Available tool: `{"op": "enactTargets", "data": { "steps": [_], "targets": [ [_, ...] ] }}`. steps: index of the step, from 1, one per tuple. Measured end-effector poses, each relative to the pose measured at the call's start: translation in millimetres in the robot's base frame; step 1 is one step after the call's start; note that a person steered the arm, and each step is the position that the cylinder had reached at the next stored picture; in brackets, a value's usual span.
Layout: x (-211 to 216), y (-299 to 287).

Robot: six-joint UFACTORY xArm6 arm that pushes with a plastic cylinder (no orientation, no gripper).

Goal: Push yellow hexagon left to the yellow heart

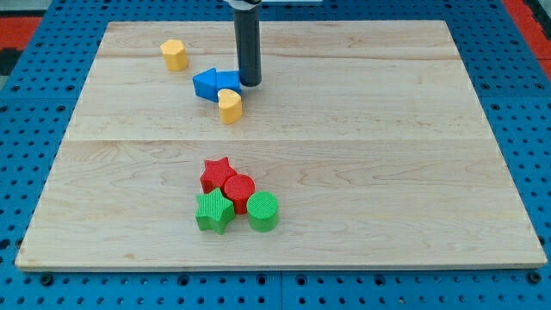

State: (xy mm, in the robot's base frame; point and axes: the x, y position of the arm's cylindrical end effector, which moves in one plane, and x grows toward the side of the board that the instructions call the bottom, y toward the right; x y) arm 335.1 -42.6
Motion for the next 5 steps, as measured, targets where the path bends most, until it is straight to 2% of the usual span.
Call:
{"op": "enactTargets", "data": {
  "steps": [1, 2, 3, 5],
  "targets": [
    [-27, 25],
    [-97, 4],
    [-134, -85],
    [-71, -113]
  ]
}}
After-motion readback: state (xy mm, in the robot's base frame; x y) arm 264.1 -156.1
